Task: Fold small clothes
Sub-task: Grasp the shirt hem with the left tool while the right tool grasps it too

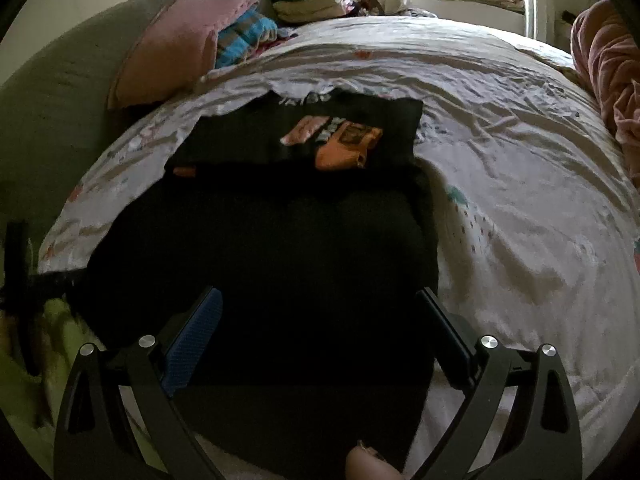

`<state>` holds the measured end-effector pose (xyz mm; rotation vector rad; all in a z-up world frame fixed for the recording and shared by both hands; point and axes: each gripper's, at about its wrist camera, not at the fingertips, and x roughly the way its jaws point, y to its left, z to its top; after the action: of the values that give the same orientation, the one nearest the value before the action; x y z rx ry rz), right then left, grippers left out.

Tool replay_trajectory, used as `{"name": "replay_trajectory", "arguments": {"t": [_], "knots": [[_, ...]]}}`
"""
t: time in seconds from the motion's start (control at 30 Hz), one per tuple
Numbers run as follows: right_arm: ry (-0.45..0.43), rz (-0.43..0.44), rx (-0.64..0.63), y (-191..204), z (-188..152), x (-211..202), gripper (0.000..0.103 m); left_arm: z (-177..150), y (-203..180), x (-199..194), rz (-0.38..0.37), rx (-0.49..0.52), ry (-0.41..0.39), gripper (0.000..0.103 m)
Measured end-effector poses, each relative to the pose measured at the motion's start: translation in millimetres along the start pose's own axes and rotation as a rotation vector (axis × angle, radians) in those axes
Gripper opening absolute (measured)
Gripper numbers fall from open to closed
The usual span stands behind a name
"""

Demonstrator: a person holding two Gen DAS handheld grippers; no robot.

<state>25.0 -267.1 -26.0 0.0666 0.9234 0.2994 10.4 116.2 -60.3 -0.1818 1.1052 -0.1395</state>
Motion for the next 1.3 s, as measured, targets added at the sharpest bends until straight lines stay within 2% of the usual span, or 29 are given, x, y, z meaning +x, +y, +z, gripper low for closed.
{"name": "replay_trajectory", "arguments": {"t": [0.17, 0.27, 0.37, 0.73, 0.77, 0.83, 1.0, 1.07, 1.1, 1.17, 1.23, 1.3], "knots": [[0.021, -0.012, -0.028, -0.1, -12.2, -6.7, 0.096, -4.0, 6.6, -2.0, -0.004, -0.025, -0.003, 0.017], [0.044, -0.016, -0.045, -0.9, -21.0, -11.0, 0.096, -6.6, 6.9, -3.7, -0.016, -0.024, -0.002, 0.011], [0.077, -0.005, -0.052, -0.5, -29.0, -12.0, 0.096, -9.1, 5.3, -4.2, -0.027, -0.018, 0.001, 0.008], [0.183, 0.006, -0.030, -13.6, -54.0, -18.8, 0.094, -12.6, 2.5, -3.5, -0.013, -0.007, -0.008, 0.008], [0.194, 0.013, -0.026, -15.2, -56.3, -19.0, 0.091, -12.6, 2.6, -3.4, -0.014, -0.008, -0.009, 0.009], [0.218, 0.019, -0.018, -18.0, -60.4, -18.6, 0.080, -12.6, 2.6, -3.4, -0.013, -0.008, -0.008, 0.009], [0.253, 0.017, 0.014, -25.5, -70.0, -13.2, 0.070, -12.2, 4.3, -2.1, -0.016, -0.013, -0.006, 0.010], [0.247, 0.015, 0.018, -25.8, -72.2, -11.3, 0.062, -12.2, 4.7, -2.2, -0.016, -0.013, -0.006, 0.010], [0.243, 0.020, 0.012, -25.0, -72.7, -11.0, 0.052, -12.1, 5.0, -2.0, -0.016, -0.014, -0.006, 0.010], [0.234, 0.033, -0.006, -22.0, -72.8, -11.0, 0.039, -11.9, 5.4, -1.0, -0.016, -0.017, -0.004, 0.010], [0.220, 0.046, -0.034, -17.2, -71.9, -10.4, 0.023, -12.0, 6.0, 0.7, -0.013, -0.018, 0.001, 0.010], [0.199, 0.047, -0.041, -16.0, -70.0, -11.2, 0.015, -11.3, 6.7, 1.6, -0.012, -0.021, 0.002, 0.009]]}}
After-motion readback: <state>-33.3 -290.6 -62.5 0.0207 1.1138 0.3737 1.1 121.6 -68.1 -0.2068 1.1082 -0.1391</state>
